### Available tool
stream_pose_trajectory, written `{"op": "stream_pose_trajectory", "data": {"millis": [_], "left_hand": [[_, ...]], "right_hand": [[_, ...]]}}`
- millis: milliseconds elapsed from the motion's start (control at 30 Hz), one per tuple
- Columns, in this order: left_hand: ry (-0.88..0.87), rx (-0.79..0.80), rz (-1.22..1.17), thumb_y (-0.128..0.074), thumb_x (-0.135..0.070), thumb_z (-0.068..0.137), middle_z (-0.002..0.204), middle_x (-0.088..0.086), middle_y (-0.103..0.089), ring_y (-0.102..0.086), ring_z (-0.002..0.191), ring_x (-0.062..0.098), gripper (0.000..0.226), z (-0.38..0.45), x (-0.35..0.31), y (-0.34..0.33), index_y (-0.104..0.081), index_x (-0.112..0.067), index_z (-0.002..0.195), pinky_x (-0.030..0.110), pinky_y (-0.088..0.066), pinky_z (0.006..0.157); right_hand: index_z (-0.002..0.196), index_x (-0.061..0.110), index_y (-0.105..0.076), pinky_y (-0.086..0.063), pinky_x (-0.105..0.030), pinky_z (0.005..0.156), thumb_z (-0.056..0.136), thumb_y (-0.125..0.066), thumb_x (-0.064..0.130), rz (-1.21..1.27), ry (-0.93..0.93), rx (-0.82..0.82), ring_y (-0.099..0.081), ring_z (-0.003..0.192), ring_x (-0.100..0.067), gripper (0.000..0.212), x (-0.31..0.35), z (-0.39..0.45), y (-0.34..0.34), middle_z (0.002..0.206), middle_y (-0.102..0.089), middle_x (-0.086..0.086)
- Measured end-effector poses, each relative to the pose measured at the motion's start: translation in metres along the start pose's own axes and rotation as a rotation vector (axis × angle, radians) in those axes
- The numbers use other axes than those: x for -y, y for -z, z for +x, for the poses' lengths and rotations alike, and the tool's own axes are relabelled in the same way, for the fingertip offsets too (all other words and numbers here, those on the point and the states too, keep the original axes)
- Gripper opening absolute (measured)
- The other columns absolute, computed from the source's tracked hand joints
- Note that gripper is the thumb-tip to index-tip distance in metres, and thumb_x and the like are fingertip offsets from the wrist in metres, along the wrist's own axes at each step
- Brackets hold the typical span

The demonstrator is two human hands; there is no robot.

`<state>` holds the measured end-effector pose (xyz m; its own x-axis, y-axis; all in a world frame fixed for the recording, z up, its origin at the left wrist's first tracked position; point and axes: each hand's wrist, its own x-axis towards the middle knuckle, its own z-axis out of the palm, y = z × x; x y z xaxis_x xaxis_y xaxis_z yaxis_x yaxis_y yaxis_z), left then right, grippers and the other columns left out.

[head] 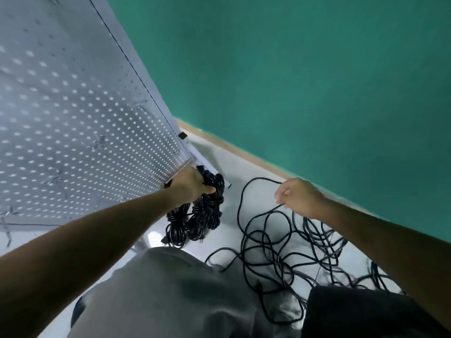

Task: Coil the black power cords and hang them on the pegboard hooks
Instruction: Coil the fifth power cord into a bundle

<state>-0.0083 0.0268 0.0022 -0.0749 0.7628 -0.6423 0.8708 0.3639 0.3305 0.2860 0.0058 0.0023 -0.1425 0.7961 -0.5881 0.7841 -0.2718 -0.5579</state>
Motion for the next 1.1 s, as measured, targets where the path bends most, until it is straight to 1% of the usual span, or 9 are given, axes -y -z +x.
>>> {"op": "stream_pose_trajectory", "data": {"millis": [100, 267, 433, 567, 667, 767, 933, 1033, 1100], "left_hand": [[0.033, 0.060, 0.063, -0.079, -0.042, 0.088, 0.062, 0.002, -0.050, -0.048, 0.055, 0.015, 0.048, 0.027, 0.006, -0.032, -0.051, -0.009, 0.067, 0.026, -0.042, 0.053], [0.008, 0.128, 0.055, -0.074, -0.035, 0.093, 0.059, -0.001, -0.050, -0.047, 0.052, 0.010, 0.046, 0.059, 0.017, -0.074, -0.049, -0.014, 0.060, 0.018, -0.032, 0.040], [0.069, -0.027, -0.014, -0.069, -0.041, 0.092, 0.068, 0.006, -0.064, -0.060, 0.061, 0.020, 0.039, 0.080, 0.028, -0.096, -0.062, -0.008, 0.074, 0.026, -0.035, 0.048], [0.030, -0.091, -0.044, -0.071, -0.044, 0.088, 0.069, 0.003, -0.068, -0.065, 0.068, 0.019, 0.034, 0.085, 0.032, -0.105, -0.064, -0.013, 0.074, 0.026, -0.039, 0.053], [0.015, -0.130, -0.065, -0.074, -0.038, 0.090, 0.080, 0.003, -0.068, -0.066, 0.079, 0.022, 0.026, 0.081, 0.037, -0.110, -0.064, -0.014, 0.086, 0.030, -0.048, 0.065], [0.030, -0.130, -0.096, -0.072, -0.033, 0.092, 0.083, 0.007, -0.070, -0.067, 0.081, 0.025, 0.027, 0.078, 0.043, -0.109, -0.067, -0.008, 0.089, 0.036, -0.056, 0.073], [0.051, -0.135, -0.147, -0.075, -0.039, 0.090, 0.090, 0.000, -0.070, -0.066, 0.087, 0.020, 0.024, 0.076, 0.059, -0.109, -0.066, -0.017, 0.092, 0.037, -0.057, 0.080], [0.045, -0.110, -0.197, -0.074, -0.038, 0.091, 0.092, -0.003, -0.070, -0.066, 0.089, 0.019, 0.020, 0.074, 0.057, -0.108, -0.068, -0.020, 0.094, 0.034, -0.056, 0.082], [0.035, -0.084, -0.213, -0.073, -0.037, 0.092, 0.089, -0.002, -0.069, -0.066, 0.086, 0.018, 0.019, 0.071, 0.053, -0.107, -0.069, -0.018, 0.093, 0.032, -0.056, 0.079]], "right_hand": [[0.087, 0.011, -0.076, -0.045, -0.022, 0.073, 0.094, -0.062, 0.009, -0.075, -0.001, 0.083, -0.067, 0.093, -0.019, 0.015, -0.025, 0.022, -0.025, 0.094, -0.071, 0.002], [0.111, 0.014, -0.072, -0.053, -0.030, 0.088, 0.096, -0.067, 0.017, 0.008, -0.080, 0.158, -0.068, 0.102, -0.024, 0.017, -0.053, 0.057, -0.071, 0.113, -0.071, -0.004], [0.136, 0.023, -0.061, -0.046, -0.030, 0.105, 0.095, -0.069, 0.021, 0.043, -0.047, 0.299, -0.059, 0.125, -0.020, 0.042, -0.063, 0.083, -0.114, 0.141, -0.057, -0.006], [0.149, 0.033, -0.047, -0.043, -0.031, 0.104, 0.097, -0.065, 0.032, 0.031, -0.046, 0.374, -0.052, 0.130, -0.024, 0.055, -0.054, 0.103, -0.136, 0.152, -0.046, -0.007], [0.152, 0.033, -0.043, -0.044, -0.028, 0.094, 0.101, -0.061, 0.031, 0.090, -0.097, 0.399, -0.053, 0.126, -0.023, 0.054, -0.044, 0.116, -0.149, 0.152, -0.046, -0.007], [0.151, 0.024, -0.046, -0.044, -0.032, 0.100, 0.103, -0.055, 0.022, 0.096, -0.167, 0.389, -0.054, 0.129, -0.026, 0.049, -0.042, 0.126, -0.163, 0.146, -0.053, -0.010], [0.121, -0.003, -0.063, -0.045, -0.030, 0.078, 0.096, -0.039, -0.002, 0.051, -0.244, 0.342, -0.062, 0.098, -0.030, 0.035, -0.045, 0.135, -0.181, 0.110, -0.066, -0.019], [0.136, 0.003, -0.058, -0.040, -0.037, 0.102, 0.100, -0.041, 0.006, -0.072, -0.237, 0.321, -0.049, 0.129, -0.037, 0.040, -0.033, 0.133, -0.179, 0.134, -0.055, -0.021], [0.136, 0.006, -0.058, -0.032, -0.037, 0.100, 0.101, -0.044, 0.014, -0.163, -0.276, 0.323, -0.042, 0.132, -0.038, 0.039, -0.024, 0.128, -0.177, 0.140, -0.049, -0.022]]}}
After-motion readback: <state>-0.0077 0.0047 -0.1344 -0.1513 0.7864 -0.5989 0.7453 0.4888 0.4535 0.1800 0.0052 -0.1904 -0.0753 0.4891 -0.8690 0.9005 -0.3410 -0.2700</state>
